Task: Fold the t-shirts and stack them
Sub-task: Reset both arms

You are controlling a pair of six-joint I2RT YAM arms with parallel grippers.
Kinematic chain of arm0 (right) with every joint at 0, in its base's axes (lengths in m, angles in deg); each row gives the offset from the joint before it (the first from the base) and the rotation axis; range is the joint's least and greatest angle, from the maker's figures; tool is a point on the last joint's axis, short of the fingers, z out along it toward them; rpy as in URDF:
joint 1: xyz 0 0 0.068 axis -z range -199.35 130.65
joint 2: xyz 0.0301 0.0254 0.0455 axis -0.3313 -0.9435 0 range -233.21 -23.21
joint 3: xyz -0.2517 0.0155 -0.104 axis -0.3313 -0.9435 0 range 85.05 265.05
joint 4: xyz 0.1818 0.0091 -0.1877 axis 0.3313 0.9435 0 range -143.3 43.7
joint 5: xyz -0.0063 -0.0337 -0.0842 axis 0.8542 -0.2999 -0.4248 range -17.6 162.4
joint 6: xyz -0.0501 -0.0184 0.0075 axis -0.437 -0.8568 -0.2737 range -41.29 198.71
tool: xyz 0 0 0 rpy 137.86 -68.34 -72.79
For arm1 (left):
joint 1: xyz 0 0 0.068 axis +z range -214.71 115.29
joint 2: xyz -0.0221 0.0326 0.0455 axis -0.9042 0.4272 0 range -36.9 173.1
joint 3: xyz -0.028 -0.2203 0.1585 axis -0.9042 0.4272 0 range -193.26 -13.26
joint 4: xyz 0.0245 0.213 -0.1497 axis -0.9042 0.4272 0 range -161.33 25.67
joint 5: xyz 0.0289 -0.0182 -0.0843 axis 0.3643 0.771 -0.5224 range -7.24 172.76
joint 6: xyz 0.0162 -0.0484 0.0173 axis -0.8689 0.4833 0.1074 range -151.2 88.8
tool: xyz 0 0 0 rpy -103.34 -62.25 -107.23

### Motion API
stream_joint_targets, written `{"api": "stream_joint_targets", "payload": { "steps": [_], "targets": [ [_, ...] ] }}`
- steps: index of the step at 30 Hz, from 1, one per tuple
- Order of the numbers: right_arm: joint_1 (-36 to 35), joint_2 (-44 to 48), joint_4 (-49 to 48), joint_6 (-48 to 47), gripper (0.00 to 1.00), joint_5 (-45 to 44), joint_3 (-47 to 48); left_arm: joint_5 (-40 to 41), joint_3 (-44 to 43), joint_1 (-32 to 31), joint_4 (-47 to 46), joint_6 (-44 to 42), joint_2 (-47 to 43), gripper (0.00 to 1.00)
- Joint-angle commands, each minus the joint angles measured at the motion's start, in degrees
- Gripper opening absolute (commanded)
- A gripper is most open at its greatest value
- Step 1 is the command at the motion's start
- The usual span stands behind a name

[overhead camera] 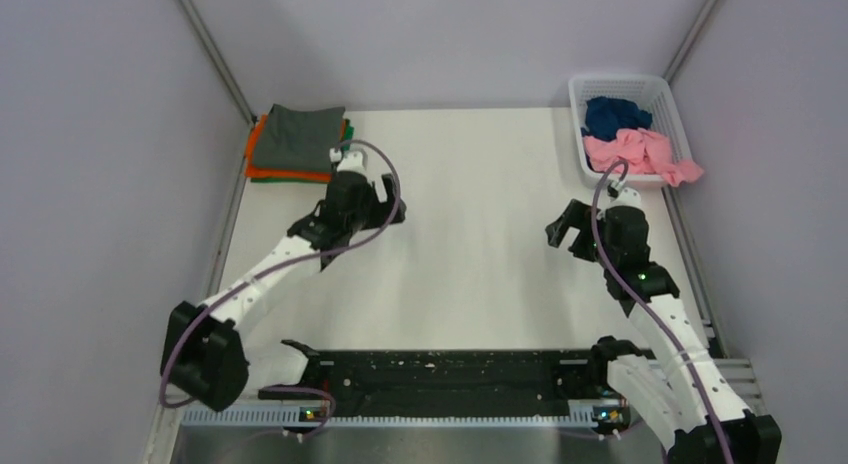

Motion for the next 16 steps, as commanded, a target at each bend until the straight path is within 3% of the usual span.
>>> {"api": "stream_joint_targets", "payload": {
  "steps": [1, 7, 16],
  "targets": [
    [0.32, 2.49, 5.57, -0.19, 0.99, -7.05, 1.41, 4.21, 12.96, -5.23, -1.13, 4.65, -12.60, 0.99],
    [0.30, 3.51, 6.13, 1.45, 0.99, -9.25, -0.26, 16.49, 20.77, -5.69, 6.03, 6.04, -23.83, 0.99],
    [0.30, 5.77, 6.80, 0.79, 0.99, -9.26, -0.61, 20.24, 22.49, -5.67, 7.93, 5.82, -32.44, 0.99]
  ]
}}
